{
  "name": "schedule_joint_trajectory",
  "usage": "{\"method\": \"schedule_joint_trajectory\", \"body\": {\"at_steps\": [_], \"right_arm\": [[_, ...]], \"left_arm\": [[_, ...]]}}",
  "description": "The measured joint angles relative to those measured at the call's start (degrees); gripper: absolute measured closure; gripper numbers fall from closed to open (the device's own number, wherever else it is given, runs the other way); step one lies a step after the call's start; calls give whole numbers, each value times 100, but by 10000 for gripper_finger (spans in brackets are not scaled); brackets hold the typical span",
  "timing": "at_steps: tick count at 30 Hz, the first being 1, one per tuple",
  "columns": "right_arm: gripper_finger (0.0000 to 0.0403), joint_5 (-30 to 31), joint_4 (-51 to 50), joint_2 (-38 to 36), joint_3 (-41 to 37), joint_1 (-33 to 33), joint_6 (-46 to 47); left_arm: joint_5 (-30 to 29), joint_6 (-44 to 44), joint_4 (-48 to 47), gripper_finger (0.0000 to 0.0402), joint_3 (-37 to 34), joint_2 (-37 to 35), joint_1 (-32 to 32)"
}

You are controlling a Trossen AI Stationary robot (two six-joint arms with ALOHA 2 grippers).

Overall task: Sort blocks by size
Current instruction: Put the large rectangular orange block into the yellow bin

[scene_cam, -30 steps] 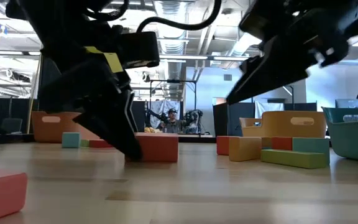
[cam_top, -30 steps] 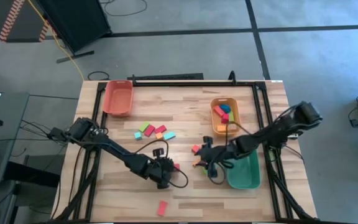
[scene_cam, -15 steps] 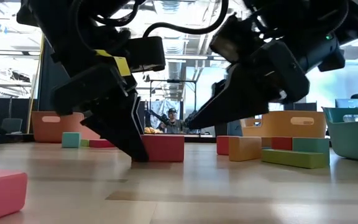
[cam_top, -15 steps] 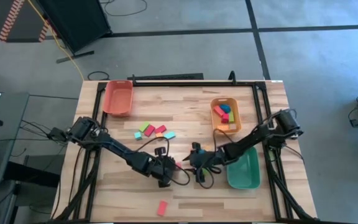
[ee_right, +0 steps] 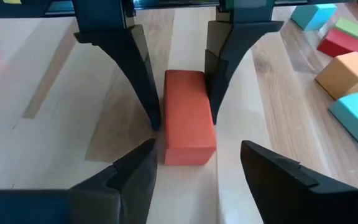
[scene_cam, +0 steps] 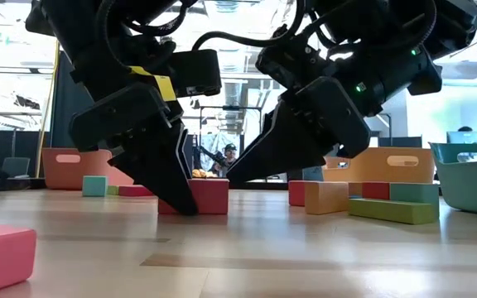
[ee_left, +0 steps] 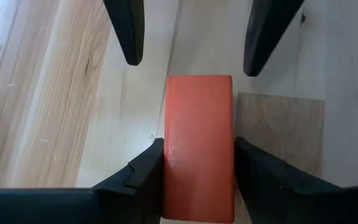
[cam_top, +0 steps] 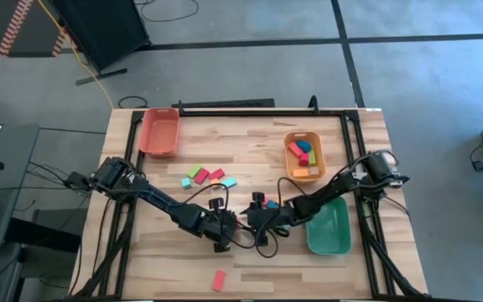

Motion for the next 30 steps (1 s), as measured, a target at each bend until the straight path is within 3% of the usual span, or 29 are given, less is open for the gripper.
{"method": "schedule_joint_trajectory", "body": {"at_steps": [15, 23, 30], "right_arm": [[137, -202, 570, 308, 81, -55, 95], [137, -217, 511, 818, 476, -160, 48], [151, -208, 392, 799, 557, -149, -108]], "left_arm": [[-4, 23, 12, 233, 2, -2, -1], [-7, 0, 27, 231, 2, -2, -6], [14, 1, -26, 231, 2, -2, -22]]}}
